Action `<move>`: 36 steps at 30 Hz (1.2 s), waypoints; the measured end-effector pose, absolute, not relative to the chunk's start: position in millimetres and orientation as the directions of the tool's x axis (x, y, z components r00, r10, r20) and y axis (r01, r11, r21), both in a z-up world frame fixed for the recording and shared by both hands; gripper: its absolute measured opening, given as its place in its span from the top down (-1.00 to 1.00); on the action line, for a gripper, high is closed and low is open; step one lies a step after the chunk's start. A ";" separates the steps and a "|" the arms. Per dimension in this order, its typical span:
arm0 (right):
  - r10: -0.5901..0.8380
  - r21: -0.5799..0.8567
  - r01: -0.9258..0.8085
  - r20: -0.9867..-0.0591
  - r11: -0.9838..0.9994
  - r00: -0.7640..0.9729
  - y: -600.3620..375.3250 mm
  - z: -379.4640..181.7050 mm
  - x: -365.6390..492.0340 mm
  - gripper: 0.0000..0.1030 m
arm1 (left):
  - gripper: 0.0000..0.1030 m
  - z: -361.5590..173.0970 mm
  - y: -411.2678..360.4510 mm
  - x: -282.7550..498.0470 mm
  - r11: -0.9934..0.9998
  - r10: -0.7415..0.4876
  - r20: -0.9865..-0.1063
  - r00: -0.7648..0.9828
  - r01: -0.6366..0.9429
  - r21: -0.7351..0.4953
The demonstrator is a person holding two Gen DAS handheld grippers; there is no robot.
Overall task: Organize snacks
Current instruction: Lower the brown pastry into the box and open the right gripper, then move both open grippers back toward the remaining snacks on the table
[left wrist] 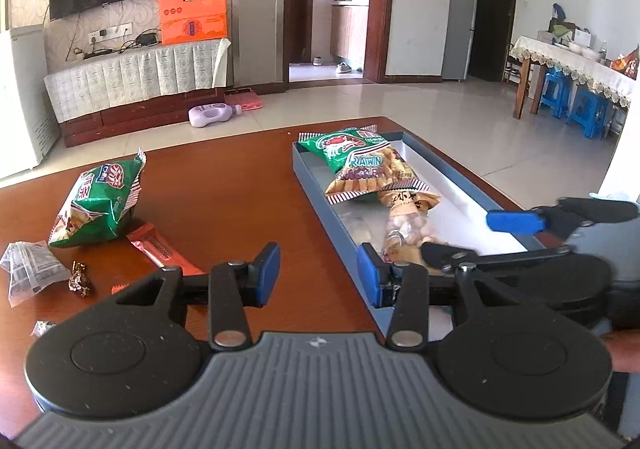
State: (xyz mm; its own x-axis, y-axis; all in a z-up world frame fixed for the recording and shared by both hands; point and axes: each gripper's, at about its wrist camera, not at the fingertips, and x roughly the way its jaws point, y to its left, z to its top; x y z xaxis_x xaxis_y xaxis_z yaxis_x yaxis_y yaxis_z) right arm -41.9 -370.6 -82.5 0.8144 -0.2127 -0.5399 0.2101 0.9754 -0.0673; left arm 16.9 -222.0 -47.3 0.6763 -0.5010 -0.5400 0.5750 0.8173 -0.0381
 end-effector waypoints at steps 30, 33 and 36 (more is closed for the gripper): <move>-0.074 -0.034 0.066 -0.489 0.997 0.869 -291.7 -67.2 -12.4 -0.34 | -0.21 -62.2 -118.1 49.1 0.904 -0.347 -0.566 0.748 0.428 0.012; -0.071 -0.043 0.057 -0.501 0.997 0.863 -286.9 -71.7 -8.1 -0.34 | -0.21 -70.7 -104.0 59.4 0.914 -0.322 -0.586 0.743 0.406 0.013; -0.059 -0.037 0.047 -0.504 0.998 0.861 -283.1 -73.7 -2.2 -0.34 | -0.21 -81.1 -94.0 70.0 0.918 -0.315 -0.610 0.727 0.396 -0.002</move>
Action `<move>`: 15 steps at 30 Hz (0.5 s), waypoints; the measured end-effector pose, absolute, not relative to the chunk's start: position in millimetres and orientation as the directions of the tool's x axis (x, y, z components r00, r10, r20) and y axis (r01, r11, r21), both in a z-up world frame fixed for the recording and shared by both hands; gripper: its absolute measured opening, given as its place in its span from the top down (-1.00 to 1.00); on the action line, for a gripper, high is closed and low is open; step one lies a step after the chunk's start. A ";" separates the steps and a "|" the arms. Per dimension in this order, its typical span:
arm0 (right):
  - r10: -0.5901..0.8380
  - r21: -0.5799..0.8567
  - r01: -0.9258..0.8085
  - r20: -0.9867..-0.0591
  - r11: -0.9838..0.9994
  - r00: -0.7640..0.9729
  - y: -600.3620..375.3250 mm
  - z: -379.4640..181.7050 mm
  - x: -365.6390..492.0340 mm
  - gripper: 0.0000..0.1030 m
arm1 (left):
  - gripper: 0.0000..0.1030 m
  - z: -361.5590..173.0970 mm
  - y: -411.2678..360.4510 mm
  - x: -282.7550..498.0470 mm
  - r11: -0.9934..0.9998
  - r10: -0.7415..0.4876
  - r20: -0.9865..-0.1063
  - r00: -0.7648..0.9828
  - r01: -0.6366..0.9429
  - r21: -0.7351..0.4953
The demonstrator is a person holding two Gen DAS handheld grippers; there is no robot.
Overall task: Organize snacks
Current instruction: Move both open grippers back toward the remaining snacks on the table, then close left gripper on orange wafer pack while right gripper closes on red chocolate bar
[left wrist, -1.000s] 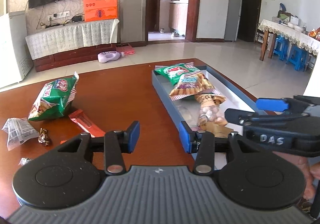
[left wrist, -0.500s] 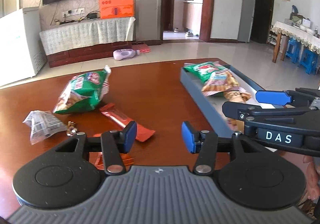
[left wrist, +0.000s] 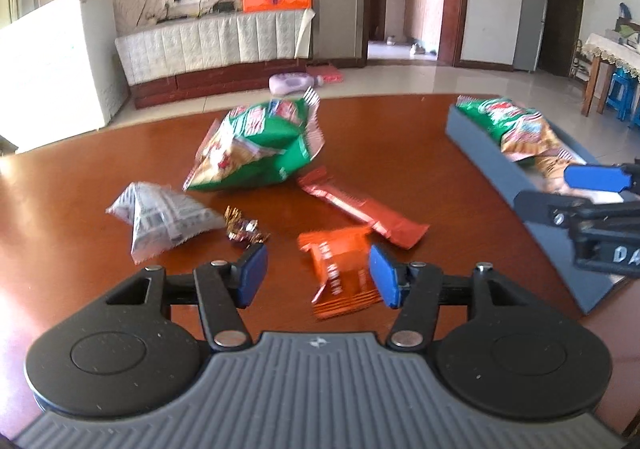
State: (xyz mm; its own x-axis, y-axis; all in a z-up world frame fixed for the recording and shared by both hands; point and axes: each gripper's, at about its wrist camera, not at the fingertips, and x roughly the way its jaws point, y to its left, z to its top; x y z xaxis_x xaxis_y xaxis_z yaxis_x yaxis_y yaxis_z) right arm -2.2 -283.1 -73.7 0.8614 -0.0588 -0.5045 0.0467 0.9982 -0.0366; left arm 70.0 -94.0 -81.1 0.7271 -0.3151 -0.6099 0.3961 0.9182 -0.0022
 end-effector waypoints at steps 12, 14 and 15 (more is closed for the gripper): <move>-0.041 -0.094 -0.008 -0.508 0.996 0.860 -266.3 -78.6 16.2 -0.34 | -0.22 -106.1 -114.9 81.6 0.891 -0.386 -0.632 0.672 0.450 -0.065; -0.048 -0.086 0.005 -0.510 0.996 0.859 -269.1 -80.0 17.4 -0.34 | -0.21 -111.6 -121.9 84.6 0.898 -0.363 -0.652 0.665 0.435 -0.056; -0.049 -0.080 0.010 -0.511 0.997 0.858 -270.4 -80.3 18.5 -0.34 | -0.20 -111.2 -124.9 85.3 0.901 -0.355 -0.648 0.674 0.432 -0.044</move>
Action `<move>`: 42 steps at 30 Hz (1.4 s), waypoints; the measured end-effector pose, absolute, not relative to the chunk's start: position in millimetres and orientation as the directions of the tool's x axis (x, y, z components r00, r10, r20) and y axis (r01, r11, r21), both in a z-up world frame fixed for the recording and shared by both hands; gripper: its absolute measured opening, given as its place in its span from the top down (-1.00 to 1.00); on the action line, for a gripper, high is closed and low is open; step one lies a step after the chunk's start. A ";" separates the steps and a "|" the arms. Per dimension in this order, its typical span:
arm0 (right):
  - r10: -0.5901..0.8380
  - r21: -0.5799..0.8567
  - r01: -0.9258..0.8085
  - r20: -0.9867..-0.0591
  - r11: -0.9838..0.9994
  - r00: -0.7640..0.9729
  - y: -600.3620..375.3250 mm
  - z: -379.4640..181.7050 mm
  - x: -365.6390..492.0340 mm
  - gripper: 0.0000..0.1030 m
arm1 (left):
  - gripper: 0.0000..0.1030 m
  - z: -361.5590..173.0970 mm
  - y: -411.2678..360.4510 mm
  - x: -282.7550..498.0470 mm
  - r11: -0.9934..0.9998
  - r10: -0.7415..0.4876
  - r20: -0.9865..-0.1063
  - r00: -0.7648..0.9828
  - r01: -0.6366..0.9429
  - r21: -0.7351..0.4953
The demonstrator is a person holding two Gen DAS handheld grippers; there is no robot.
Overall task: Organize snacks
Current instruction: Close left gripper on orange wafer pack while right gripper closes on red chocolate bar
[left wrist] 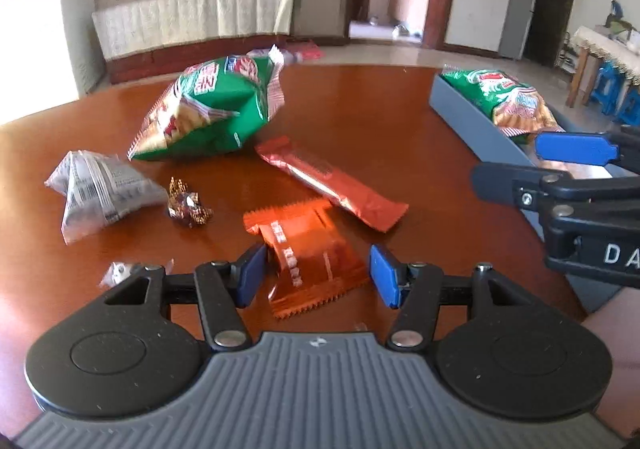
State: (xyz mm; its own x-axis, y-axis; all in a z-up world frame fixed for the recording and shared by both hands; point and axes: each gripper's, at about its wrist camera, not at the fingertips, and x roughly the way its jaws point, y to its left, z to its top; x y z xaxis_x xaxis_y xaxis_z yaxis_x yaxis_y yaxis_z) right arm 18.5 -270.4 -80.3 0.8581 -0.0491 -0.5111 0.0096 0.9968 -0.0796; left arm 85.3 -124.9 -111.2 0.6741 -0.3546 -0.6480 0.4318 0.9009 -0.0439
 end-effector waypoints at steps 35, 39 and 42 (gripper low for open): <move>0.050 -0.012 -0.074 -0.629 0.997 0.776 -214.9 -118.7 117.4 0.49 | 0.09 -109.4 -70.7 84.2 0.912 -0.344 -0.689 0.638 0.400 -0.086; 0.062 -0.003 -0.083 -0.642 0.997 0.765 -214.0 -115.3 110.8 0.53 | 0.09 -109.2 -72.3 83.7 0.915 -0.339 -0.687 0.643 0.395 -0.082; 0.062 -0.001 -0.081 -0.647 0.997 0.760 -213.7 -112.8 101.6 0.53 | 0.09 -109.1 -75.9 82.9 0.918 -0.326 -0.686 0.650 0.390 -0.067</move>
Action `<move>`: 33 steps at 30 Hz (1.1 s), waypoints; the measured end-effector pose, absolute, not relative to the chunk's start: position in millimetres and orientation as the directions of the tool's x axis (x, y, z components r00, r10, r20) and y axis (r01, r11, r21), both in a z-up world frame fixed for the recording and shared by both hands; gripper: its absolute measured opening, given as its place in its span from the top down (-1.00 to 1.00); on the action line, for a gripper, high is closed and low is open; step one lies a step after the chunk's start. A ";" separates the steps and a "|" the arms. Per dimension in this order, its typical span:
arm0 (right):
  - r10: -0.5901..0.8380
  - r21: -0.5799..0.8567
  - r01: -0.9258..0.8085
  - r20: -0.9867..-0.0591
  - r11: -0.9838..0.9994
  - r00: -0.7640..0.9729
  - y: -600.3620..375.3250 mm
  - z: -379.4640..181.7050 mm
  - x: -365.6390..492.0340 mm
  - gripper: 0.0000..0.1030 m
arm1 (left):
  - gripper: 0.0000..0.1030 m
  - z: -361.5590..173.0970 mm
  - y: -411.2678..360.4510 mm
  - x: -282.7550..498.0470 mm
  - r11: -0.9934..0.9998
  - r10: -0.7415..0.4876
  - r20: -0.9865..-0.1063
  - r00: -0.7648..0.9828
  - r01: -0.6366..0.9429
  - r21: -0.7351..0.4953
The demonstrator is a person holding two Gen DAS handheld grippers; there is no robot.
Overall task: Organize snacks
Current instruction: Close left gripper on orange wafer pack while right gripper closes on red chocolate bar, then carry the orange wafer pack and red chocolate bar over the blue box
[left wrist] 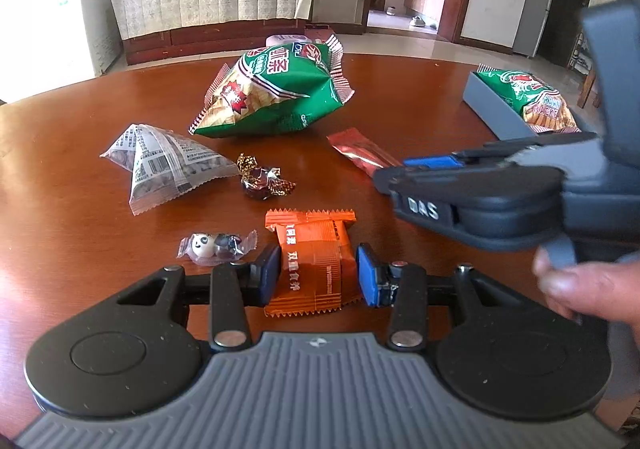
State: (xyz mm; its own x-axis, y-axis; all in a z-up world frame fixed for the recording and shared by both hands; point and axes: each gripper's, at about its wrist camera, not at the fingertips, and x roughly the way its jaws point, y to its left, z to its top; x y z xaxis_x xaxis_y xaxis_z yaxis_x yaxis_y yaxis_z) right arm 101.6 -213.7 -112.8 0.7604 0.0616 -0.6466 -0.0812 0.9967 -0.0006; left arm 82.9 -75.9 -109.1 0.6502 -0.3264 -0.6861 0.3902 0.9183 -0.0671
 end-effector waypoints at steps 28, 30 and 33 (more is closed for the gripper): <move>0.038 0.045 -0.016 -0.529 0.999 0.848 -257.2 -61.2 3.0 0.54 | 0.11 -89.8 -114.1 65.4 0.917 -0.317 -0.654 0.687 0.398 -0.026; 0.036 0.046 -0.014 -0.522 0.999 0.852 -260.5 -58.5 -0.6 0.54 | 0.11 -87.4 -118.4 63.1 0.915 -0.320 -0.650 0.689 0.402 -0.024; 0.035 0.047 -0.012 -0.520 0.999 0.854 -265.1 -56.8 -5.8 0.54 | 0.11 -85.5 -124.9 60.0 0.912 -0.324 -0.648 0.690 0.409 -0.021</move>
